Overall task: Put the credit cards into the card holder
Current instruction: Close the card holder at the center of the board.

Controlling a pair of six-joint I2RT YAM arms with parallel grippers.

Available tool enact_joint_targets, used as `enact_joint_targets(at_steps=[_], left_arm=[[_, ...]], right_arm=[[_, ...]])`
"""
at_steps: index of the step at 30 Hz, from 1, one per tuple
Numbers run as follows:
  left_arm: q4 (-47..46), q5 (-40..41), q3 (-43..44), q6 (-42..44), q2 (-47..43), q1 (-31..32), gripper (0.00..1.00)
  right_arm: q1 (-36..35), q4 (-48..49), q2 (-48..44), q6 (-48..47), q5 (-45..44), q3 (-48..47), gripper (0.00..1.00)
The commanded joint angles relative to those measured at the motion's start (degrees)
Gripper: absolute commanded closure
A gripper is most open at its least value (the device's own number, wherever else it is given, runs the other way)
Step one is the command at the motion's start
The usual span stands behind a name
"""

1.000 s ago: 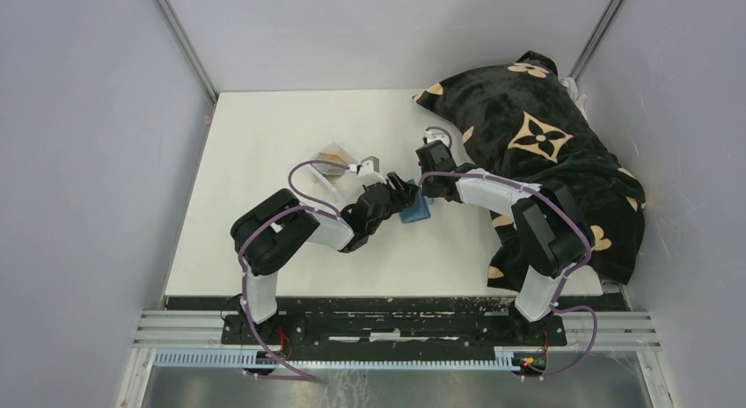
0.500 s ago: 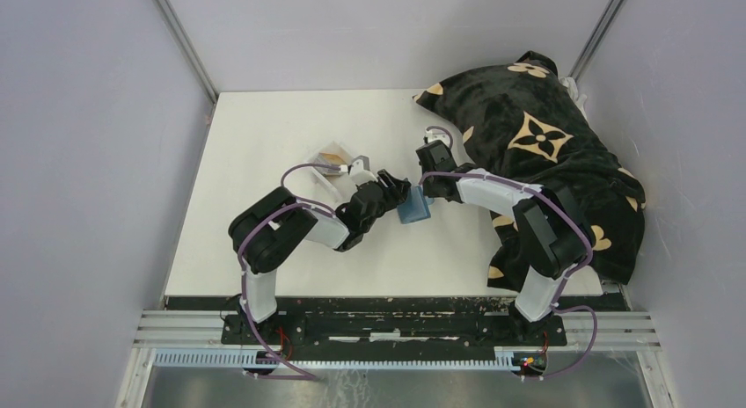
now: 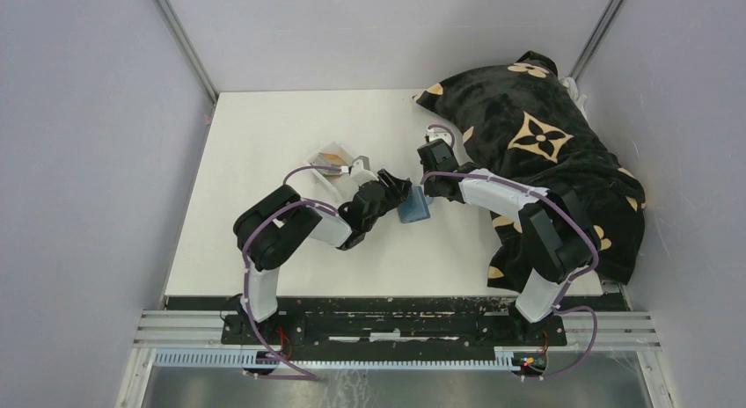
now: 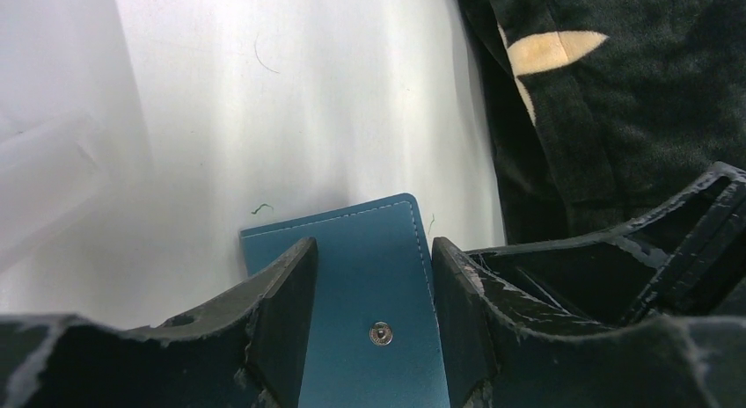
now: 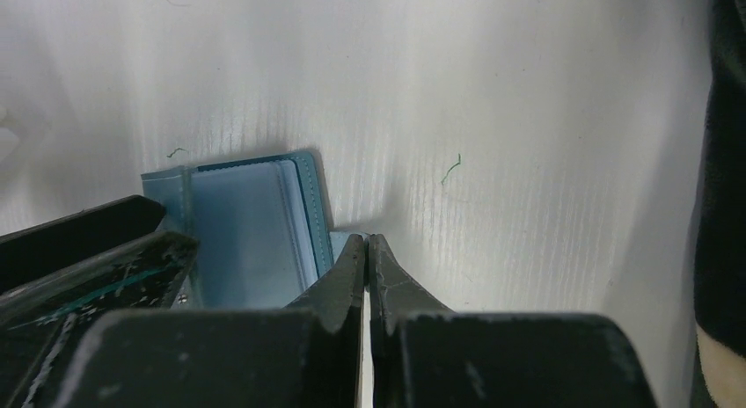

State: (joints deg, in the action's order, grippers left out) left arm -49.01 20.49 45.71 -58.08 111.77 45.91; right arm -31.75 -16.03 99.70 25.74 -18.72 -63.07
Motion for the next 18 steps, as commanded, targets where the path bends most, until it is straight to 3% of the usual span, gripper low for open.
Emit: enact_joint_targets(at_steps=[1,18], left_arm=[[0.6,0.3,2.8,-1.6,2.0,-0.3,0.43],[5.1,-1.8,6.4,0.0,4.7,0.0,0.4]], right_arm=[[0.2,0.5,-3.3,0.0,-1.8,-0.6,0.98],[0.2,0.5,-3.8,0.0,-0.2,0.5,0.96]])
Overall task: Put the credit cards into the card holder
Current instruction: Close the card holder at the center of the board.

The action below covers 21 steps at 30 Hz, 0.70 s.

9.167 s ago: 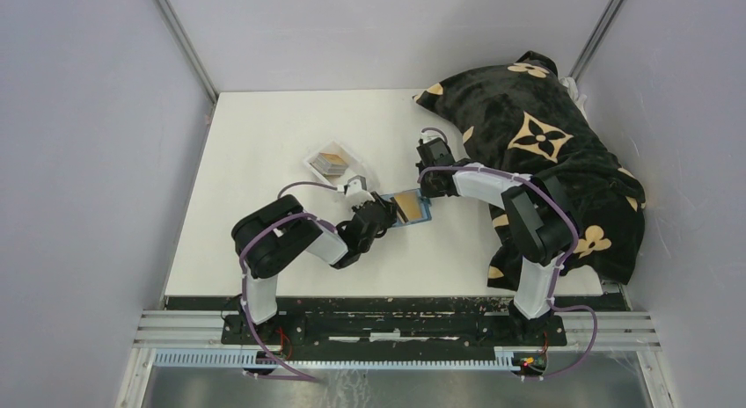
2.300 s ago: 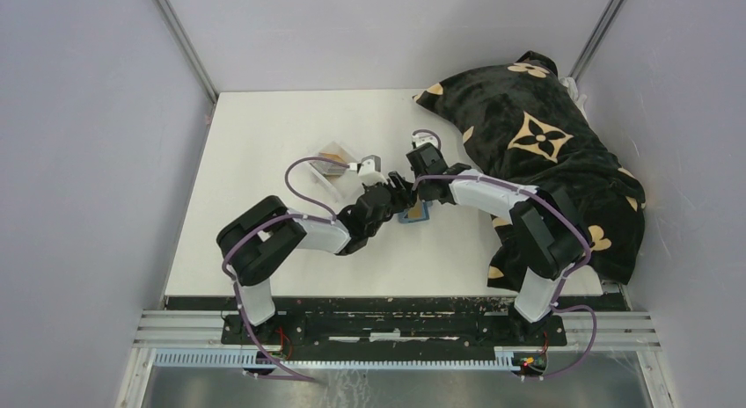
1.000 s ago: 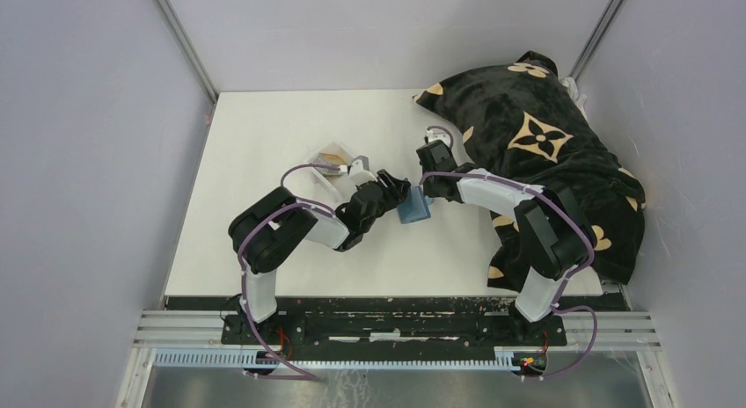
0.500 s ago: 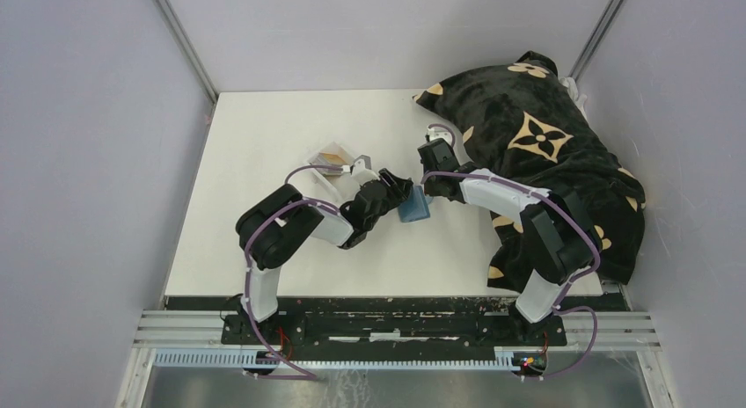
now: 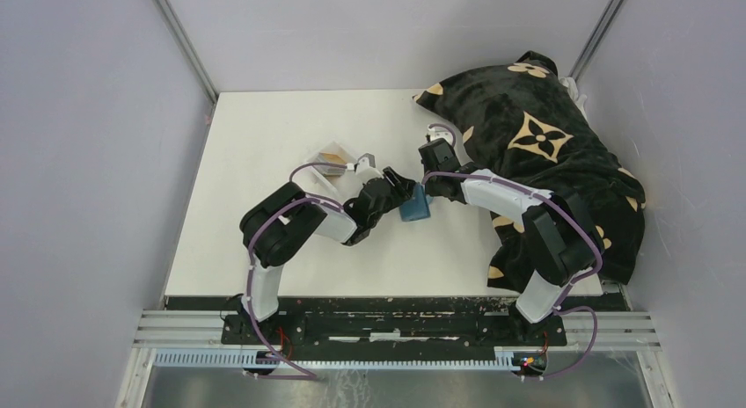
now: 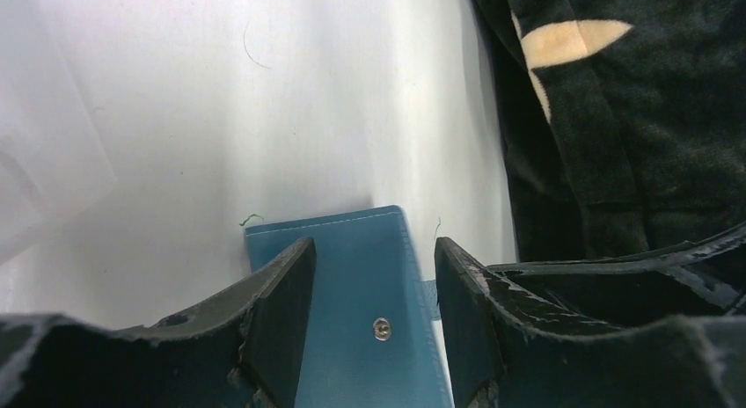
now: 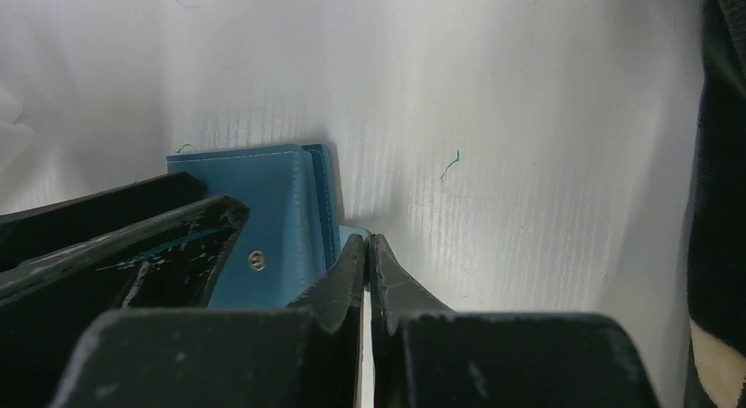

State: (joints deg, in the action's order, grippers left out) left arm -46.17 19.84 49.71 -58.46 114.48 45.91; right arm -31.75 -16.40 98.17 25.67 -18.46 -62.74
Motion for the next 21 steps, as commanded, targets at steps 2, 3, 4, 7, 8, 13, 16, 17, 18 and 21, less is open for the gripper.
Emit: enact_joint_targets(at_steps=[2,3,4,7,8,13,16,17,18,21], left_arm=[[3.2,-1.3,3.4,0.5,2.6,0.1,0.39],[3.4,-1.3,3.6,0.5,2.7,0.1,0.39],[3.4,-1.1,3.6,0.4,2.8,0.1,0.38],[3.4,-0.3,2.7,0.1,2.6,0.1,0.38],[3.4,0.2,2.3,0.0,2.4,0.1,0.38],[0.5,1.1,-0.1,-0.4,1.5,0.1,0.42],[-2.4,0.8,-1.5,-0.7,1.6,0.2,0.53],[-3.0,0.6,-1.9,-1.0,1.7,0.1,0.55],[-3.9,0.4,-2.3,-1.4,2.0,0.1,0.58],[-8.5,-0.5,-3.7,-1.9,2.5,0.2,0.7]], right_arm=[[0.2,0.9,-2.2,0.1,-0.3,0.3,0.97],[0.2,0.9,-2.1,0.1,-0.2,0.4,0.96],[0.2,0.8,-2.1,0.1,-0.2,0.4,0.96],[0.2,1.0,-2.1,0.2,0.2,0.6,0.96],[0.2,1.0,-2.0,0.1,0.5,0.5,0.97],[0.0,0.7,-1.0,-0.4,2.5,-0.6,0.97],[-0.4,0.8,-0.5,-0.4,3.0,-0.9,0.97],[-0.5,0.7,-0.5,-0.4,3.1,-1.1,0.97],[-0.8,0.7,-0.3,-0.4,3.2,-1.3,0.97],[-1.7,0.6,0.3,-0.3,3.4,-1.9,0.97]])
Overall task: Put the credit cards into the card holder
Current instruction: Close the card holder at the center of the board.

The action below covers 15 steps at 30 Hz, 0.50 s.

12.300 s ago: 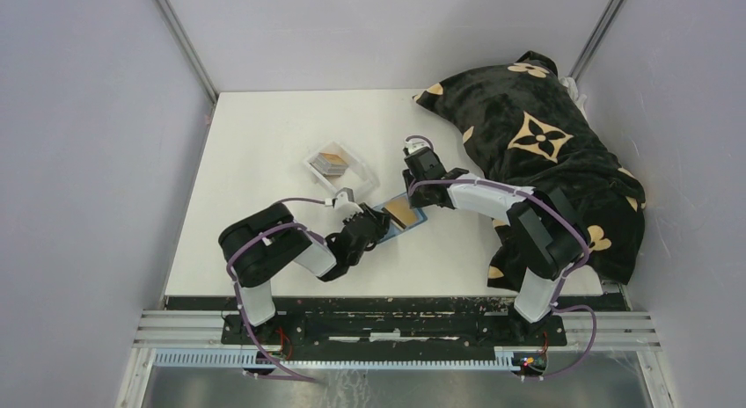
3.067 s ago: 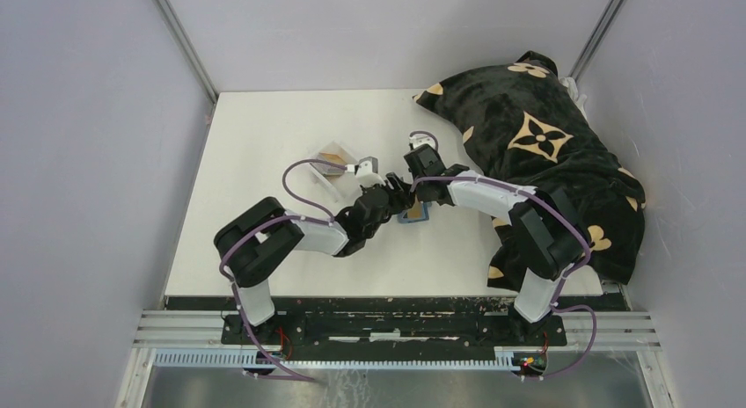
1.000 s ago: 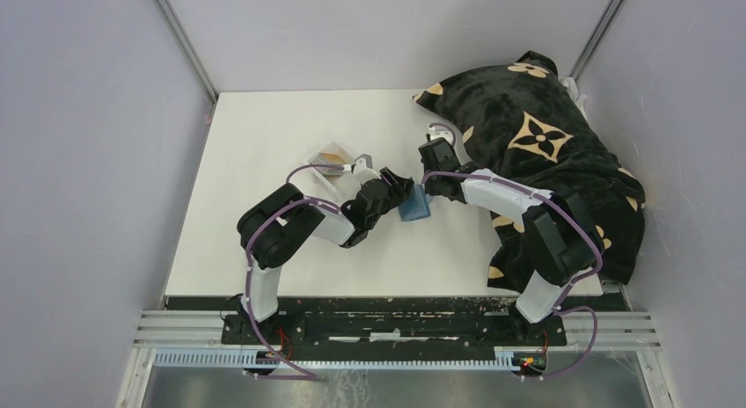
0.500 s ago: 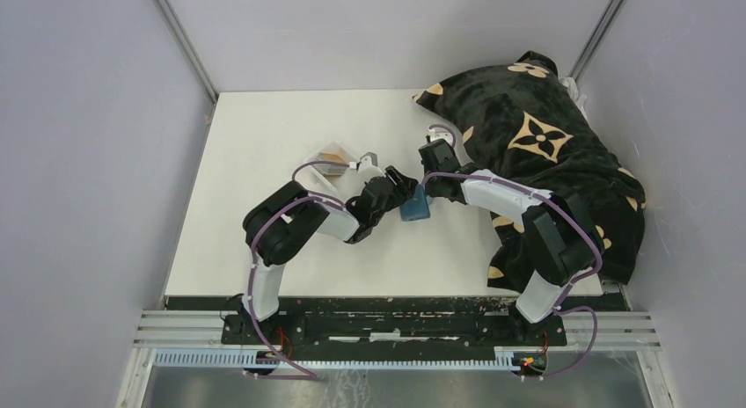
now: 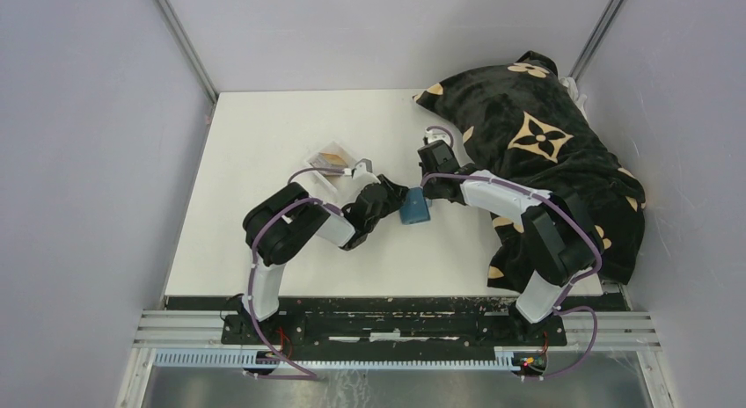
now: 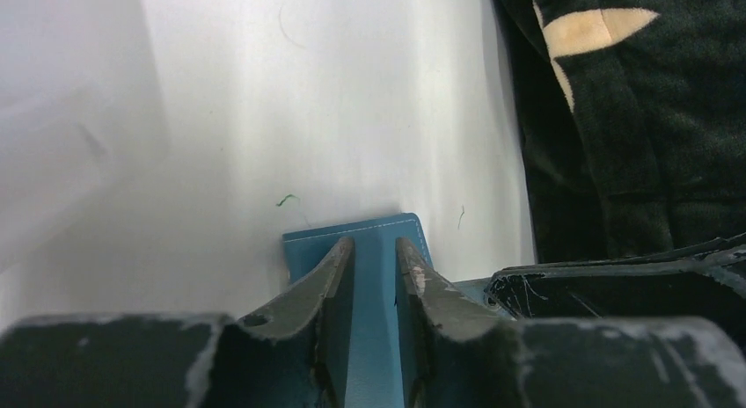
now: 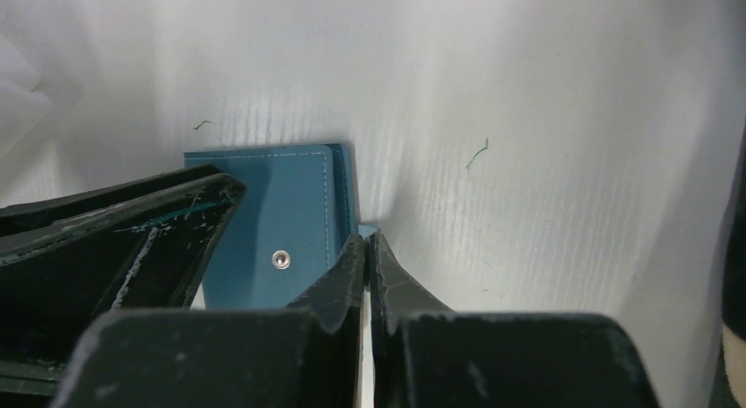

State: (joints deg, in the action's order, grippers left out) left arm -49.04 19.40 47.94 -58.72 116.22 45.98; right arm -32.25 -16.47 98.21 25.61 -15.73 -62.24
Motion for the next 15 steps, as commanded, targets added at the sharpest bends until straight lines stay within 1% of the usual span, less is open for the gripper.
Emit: enact_joint_targets(at_steps=[1,8,11,15], left_arm=[[-6.1,0.0,-2.2,-1.8,0.7,0.1,0.7],[-7.1,0.6,-3.6,-1.7,-0.2,0.1,0.71],[-7.0,0.7,-3.8,-1.2,-0.3,0.2,0.79],[-6.9,0.8,-3.7,-1.1,-0.2,0.2,0.83]], right_arm=[[-1.7,0.6,0.5,-0.3,0.7,-2.7,0.97],[-3.9,0.4,3.1,-0.1,1.0,-4.4,0.97],[-4.7,0.7,3.9,0.2,1.4,-4.5,0.98],[-5.6,0.6,4.7,0.3,1.1,-4.6,0.98]])
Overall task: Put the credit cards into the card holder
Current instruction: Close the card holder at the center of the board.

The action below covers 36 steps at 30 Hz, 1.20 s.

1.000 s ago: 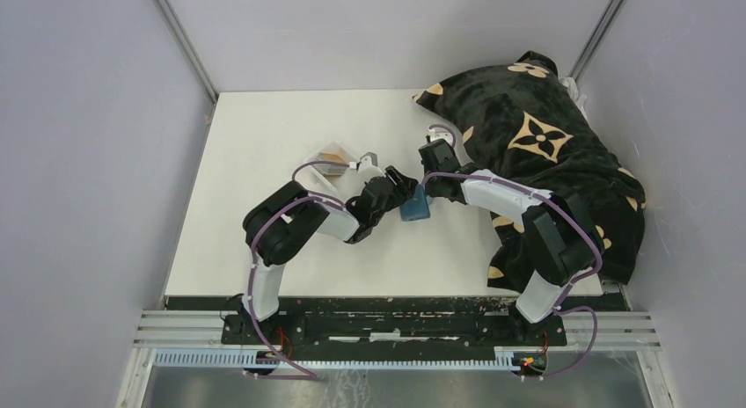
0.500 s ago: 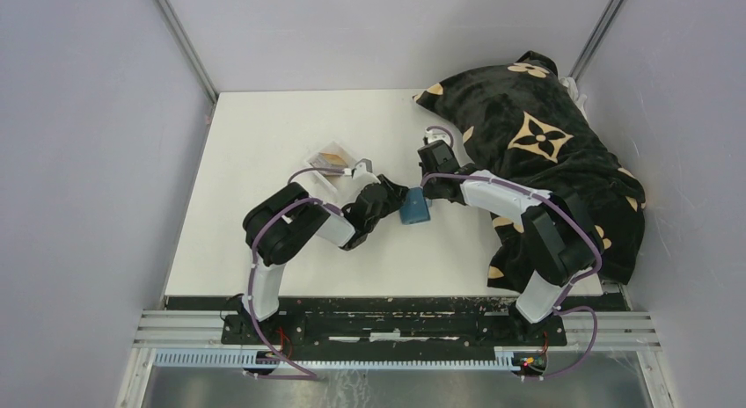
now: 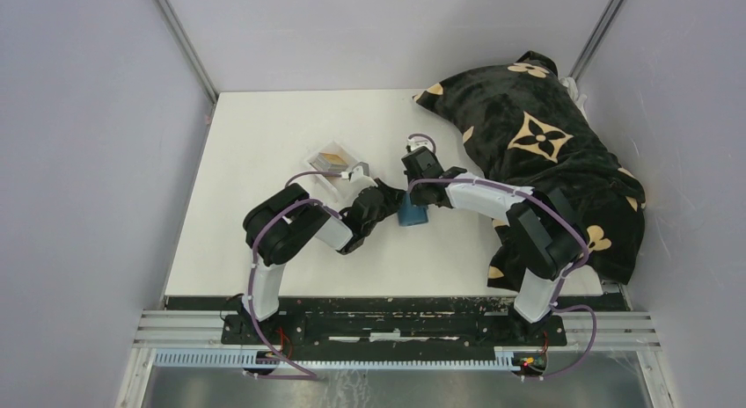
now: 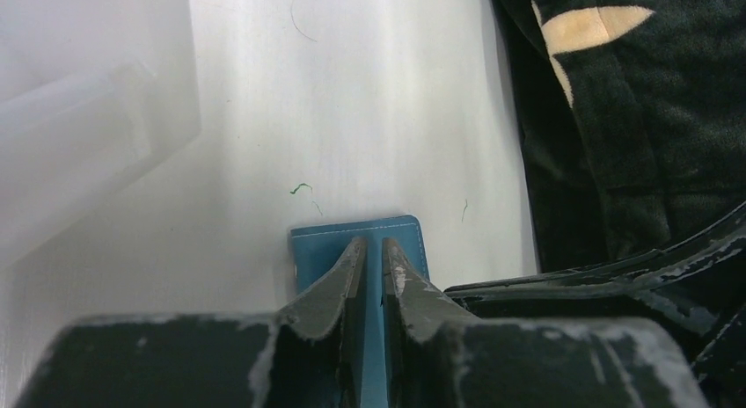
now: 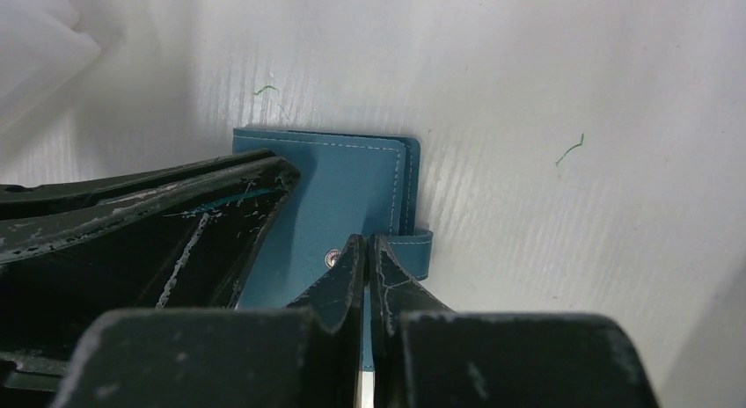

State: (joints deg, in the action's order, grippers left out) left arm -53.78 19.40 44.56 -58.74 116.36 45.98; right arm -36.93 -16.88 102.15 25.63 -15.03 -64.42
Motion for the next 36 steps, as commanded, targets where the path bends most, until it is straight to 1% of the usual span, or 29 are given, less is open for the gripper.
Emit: enact_joint_targets(at_steps=[1,7,11,28,36], left_arm=[[-2.0,0.8,-0.2,-0.9,-0.3,0.2,0.83],[-1.6,0.6,0.6,-0.8,0.3,0.2,0.84],[-1.4,0.7,0.8,-0.8,0.7,0.3,0.84],[-0.7,0.7,0.9,-1.1,1.2,0.3,0.84],[-0.9,0.6,0.8,-1.4,1.6,0.4,0.84]], right_arm=[[-1.1,1.0,0.8,0.2,0.4,-2.4,0.97],[-1.9,0.8,0.9,0.3,-0.1,-2.5,0.97],[-2.8,0.4,1.3,0.4,-0.6,-3.0,0.95],[-4.0,-1.2,1.0,0.4,-3.0,-3.8,0.75],[-4.1,-0.7,0.2,0.5,-3.2,-3.3,0.75]])
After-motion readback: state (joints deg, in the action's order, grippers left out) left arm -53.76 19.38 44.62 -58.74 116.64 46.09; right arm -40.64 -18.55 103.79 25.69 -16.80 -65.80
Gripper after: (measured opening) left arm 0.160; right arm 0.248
